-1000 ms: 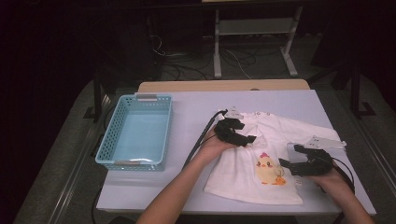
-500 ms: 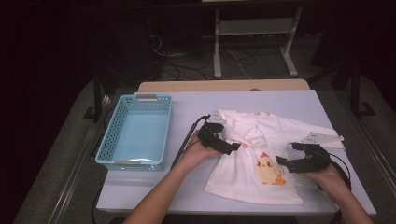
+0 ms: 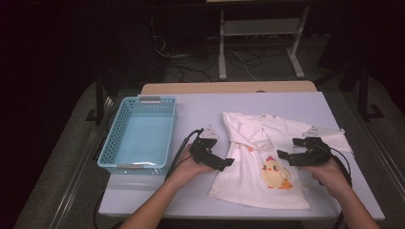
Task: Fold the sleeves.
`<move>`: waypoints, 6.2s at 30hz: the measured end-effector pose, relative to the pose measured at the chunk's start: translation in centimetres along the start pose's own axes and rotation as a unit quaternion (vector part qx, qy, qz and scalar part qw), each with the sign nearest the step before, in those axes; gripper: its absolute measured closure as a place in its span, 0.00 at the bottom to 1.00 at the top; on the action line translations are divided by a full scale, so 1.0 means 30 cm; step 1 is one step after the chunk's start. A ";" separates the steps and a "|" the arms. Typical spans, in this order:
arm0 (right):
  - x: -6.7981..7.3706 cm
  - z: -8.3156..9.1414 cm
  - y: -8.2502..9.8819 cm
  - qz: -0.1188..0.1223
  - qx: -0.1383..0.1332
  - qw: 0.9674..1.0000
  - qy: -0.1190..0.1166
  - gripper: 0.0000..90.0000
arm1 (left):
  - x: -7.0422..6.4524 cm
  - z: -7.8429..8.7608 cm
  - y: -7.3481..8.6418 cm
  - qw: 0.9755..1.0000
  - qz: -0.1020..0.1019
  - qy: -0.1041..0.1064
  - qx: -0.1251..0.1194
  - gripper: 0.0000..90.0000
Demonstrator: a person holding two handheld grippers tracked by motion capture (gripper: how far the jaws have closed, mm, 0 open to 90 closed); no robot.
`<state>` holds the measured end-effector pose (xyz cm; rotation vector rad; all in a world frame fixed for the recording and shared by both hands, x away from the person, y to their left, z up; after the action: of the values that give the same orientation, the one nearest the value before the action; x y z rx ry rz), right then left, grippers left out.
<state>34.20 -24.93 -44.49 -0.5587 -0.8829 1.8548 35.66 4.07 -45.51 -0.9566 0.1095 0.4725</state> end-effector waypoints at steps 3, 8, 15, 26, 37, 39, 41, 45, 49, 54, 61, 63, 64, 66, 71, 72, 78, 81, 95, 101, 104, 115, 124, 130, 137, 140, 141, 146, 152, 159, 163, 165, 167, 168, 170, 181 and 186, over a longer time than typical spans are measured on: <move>0.001 -0.017 -0.017 -0.002 -0.002 1.000 -0.006 0.20 | -0.008 0.014 0.014 1.000 0.001 -0.002 -0.001 0.00; 0.007 -0.048 -0.048 -0.003 -0.001 1.000 -0.014 0.30 | -0.018 0.039 0.034 1.000 -0.002 -0.003 0.003 0.00; 0.044 -0.098 -0.102 0.010 -0.002 1.000 -0.030 0.40 | -0.025 0.064 0.056 1.000 0.000 -0.001 0.005 0.00; 0.104 -0.201 -0.167 0.027 0.015 0.998 -0.054 0.57 | -0.023 0.071 0.056 1.000 -0.001 -0.008 0.000 0.00; 0.150 -0.284 -0.158 0.053 0.044 0.997 -0.043 0.67 | -0.026 0.059 0.064 1.000 -0.002 -0.004 0.006 0.00; 0.154 -0.290 -0.153 0.056 0.046 0.996 -0.043 0.68 | -0.026 0.058 0.064 1.000 -0.003 -0.004 0.006 0.00; 0.158 -0.294 -0.147 0.056 0.051 0.996 -0.043 0.68 | -0.026 0.058 0.064 1.000 -0.003 -0.004 0.006 0.00; 0.166 -0.306 -0.134 0.075 0.057 0.995 -0.033 0.64 | -0.026 0.056 0.065 1.000 -0.001 -0.002 0.007 0.00; 0.172 -0.324 -0.113 0.091 0.070 0.993 -0.019 0.66 | -0.024 0.055 0.066 1.000 0.002 0.001 0.009 0.00; 0.168 -0.323 -0.111 0.096 0.070 0.993 -0.015 0.79 | -0.025 0.056 0.065 1.000 0.003 0.001 0.007 0.00; 0.160 -0.312 -0.118 0.092 0.067 0.993 -0.020 0.92 | -0.026 0.055 0.064 1.000 0.002 0.002 0.006 0.00; 0.154 -0.303 -0.126 0.086 0.060 0.994 -0.023 0.92 | -0.025 0.056 0.065 1.000 0.003 0.002 0.007 0.00; 0.151 -0.298 -0.130 0.083 0.055 0.995 -0.023 0.92 | -0.024 0.056 0.065 1.000 0.003 0.002 0.007 0.00; 0.141 -0.285 -0.139 0.075 0.046 0.996 -0.023 0.92 | -0.025 0.055 0.065 1.000 0.003 0.002 0.007 0.00; 0.099 -0.250 -0.154 0.051 0.029 0.998 -0.019 0.92 | -0.027 0.055 0.064 1.000 0.002 0.002 0.007 0.00; 0.088 -0.244 -0.156 0.046 0.026 0.998 -0.018 0.92 | -0.027 0.054 0.064 1.000 0.002 0.002 0.007 0.00; 0.017 -0.212 -0.157 0.017 0.014 1.000 -0.008 0.92 | -0.028 0.052 0.065 1.000 0.001 0.003 0.009 0.00; -0.018 -0.203 -0.149 0.007 0.012 1.000 0.001 0.92 | -0.028 0.051 0.065 1.000 0.001 0.003 0.009 0.00; -0.150 -0.173 -0.104 -0.022 0.024 0.998 0.046 0.86 | -0.030 0.048 0.066 1.000 0.001 0.003 0.011 0.00; -0.186 -0.149 -0.106 -0.042 0.010 0.998 0.055 0.79 | -0.030 0.047 0.066 1.000 0.000 0.004 0.012 0.00; -0.184 -0.146 -0.110 -0.042 0.006 0.998 0.052 0.76 | -0.030 0.046 0.066 1.000 0.000 0.004 0.012 0.00; -0.179 -0.206 -0.102 -0.036 0.030 0.997 0.060 0.74 | -0.032 0.045 0.066 1.000 -0.001 0.002 0.014 0.00; -0.169 -0.236 -0.137 -0.043 0.014 0.998 0.035 0.94 | -0.030 0.035 0.063 1.000 0.002 0.004 0.015 0.00; -0.183 -0.241 -0.162 -0.054 -0.009 0.998 0.035 0.93 | -0.025 0.035 0.057 1.000 0.004 -0.004 0.007 0.04; -0.225 -0.292 -0.098 -0.059 0.031 0.996 0.051 0.93 | 0.001 0.024 0.025 0.999 0.004 -0.032 -0.002 0.17; -0.229 -0.297 -0.082 -0.054 0.044 0.996 0.053 0.87 | 0.023 0.016 0.015 0.999 0.007 -0.040 -0.002 0.25; -0.230 -0.295 -0.081 -0.055 0.046 0.996 0.053 0.80 | 0.031 0.015 0.012 0.999 0.006 -0.044 0.000 0.29; -0.222 -0.257 -0.100 -0.058 0.034 0.997 0.047 0.60 | 0.075 0.002 0.000 0.998 0.009 -0.062 0.008 0.47; -0.193 -0.193 -0.123 -0.051 0.012 0.998 0.032 0.54 | 0.134 -0.031 -0.020 0.998 0.020 -0.067 0.012 0.59; -0.135 -0.164 -0.117 -0.026 0.015 0.999 0.015 0.53 | 0.205 -0.064 -0.051 0.996 0.034 -0.081 0.006 0.65; -0.119 -0.159 -0.117 -0.022 0.013 1.000 0.012 0.53 | 0.216 -0.083 -0.059 0.997 0.041 -0.068 0.001 0.65; -0.112 -0.159 -0.115 -0.019 0.014 1.000 0.010 0.53 | 0.211 -0.096 -0.067 0.997 0.040 -0.066 -0.002 0.64; -0.108 -0.160 -0.114 -0.017 0.015 1.000 0.010 0.53 | 0.207 -0.111 -0.077 0.997 0.034 -0.066 0.000 0.64; -0.105 -0.160 -0.114 -0.017 0.015 1.000 0.010 0.53 | 0.207 -0.118 -0.081 0.997 0.031 -0.067 0.001 0.64; -0.102 -0.159 -0.113 -0.015 0.015 1.000 0.011 0.53 | 0.208 -0.135 -0.084 0.997 0.032 -0.067 0.002 0.64; -0.090 -0.165 -0.103 -0.012 0.022 1.000 0.009 0.53 | 0.218 -0.179 -0.089 0.997 0.037 -0.063 -0.007 0.62; -0.087 -0.164 -0.104 -0.008 0.021 1.000 0.010 0.53 | 0.201 -0.182 -0.076 0.998 0.034 -0.058 0.000 0.64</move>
<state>40.56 -24.83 -45.18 -0.5411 -0.8313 1.8462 42.66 0.61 -48.71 -0.9264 0.0377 0.5900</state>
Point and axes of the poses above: each handheld gripper's, and its own axes: z roughly backward along the jaws, y roughly out of its underside, x roughly to its left, the point moved 5 cm from there along -z, roughly forward along the jaws, and after that the axes turned 13 degrees about y, right-handed, at the moved point
